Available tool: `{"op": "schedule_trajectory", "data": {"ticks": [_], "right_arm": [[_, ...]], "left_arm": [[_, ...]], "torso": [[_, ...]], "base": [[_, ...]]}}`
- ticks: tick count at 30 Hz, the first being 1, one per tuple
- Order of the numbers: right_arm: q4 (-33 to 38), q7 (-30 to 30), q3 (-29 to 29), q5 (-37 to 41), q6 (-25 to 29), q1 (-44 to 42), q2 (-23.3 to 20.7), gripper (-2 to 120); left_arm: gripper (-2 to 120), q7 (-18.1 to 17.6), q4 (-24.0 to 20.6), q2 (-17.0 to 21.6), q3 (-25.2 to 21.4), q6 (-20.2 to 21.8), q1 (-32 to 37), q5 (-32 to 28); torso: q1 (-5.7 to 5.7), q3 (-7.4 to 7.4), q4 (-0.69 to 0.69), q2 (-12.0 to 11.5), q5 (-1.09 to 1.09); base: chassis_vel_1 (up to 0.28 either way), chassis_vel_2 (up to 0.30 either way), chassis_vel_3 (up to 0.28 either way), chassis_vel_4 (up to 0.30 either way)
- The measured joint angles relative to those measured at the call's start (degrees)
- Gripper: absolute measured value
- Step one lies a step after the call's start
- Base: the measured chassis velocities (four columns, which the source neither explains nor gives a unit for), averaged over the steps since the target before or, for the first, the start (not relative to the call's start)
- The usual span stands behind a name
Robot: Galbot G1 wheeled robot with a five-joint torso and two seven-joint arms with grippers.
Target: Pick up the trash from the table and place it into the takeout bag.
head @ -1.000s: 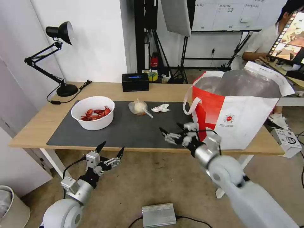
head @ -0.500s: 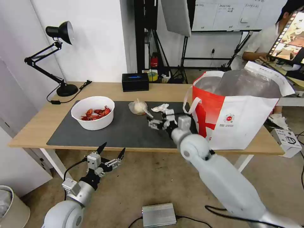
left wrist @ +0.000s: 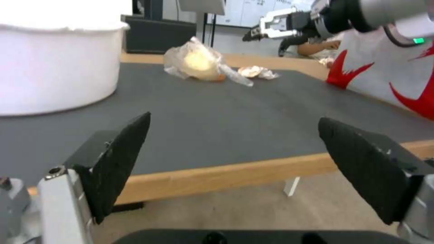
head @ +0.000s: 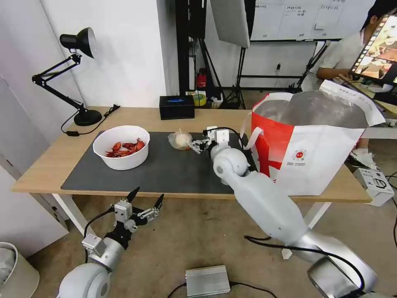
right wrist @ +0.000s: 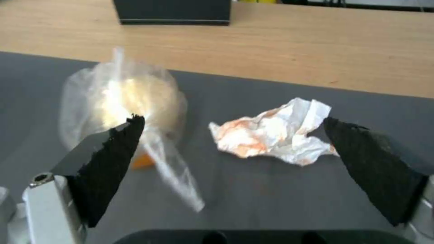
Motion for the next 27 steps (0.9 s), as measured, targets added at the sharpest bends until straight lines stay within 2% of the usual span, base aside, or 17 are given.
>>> {"op": "schedule_trajectory", "data": {"ticks": [12,27], "right_arm": [[-7.8,4.2,-0.2,0.5,-2.1,3.4,3.8,100],[-15.6,2.2,-0.4,0.1,-3.0,7.8,6.5,100]], "left_arm": [[100,0.1,0.5,-0.3,0.7,-0.2,-0.2,-0.1],[100,0.2,1.2,-0.5,1.0,-0.2,-0.7,-1.1]], "torso": [[-0.01,0.0,0.0,0.0,0.01],[-0.01,0.0,0.0,0.0,0.01]], "base": [[0.0,0.0,0.0,0.0],[0.0,0.0,0.0,0.0]]}}
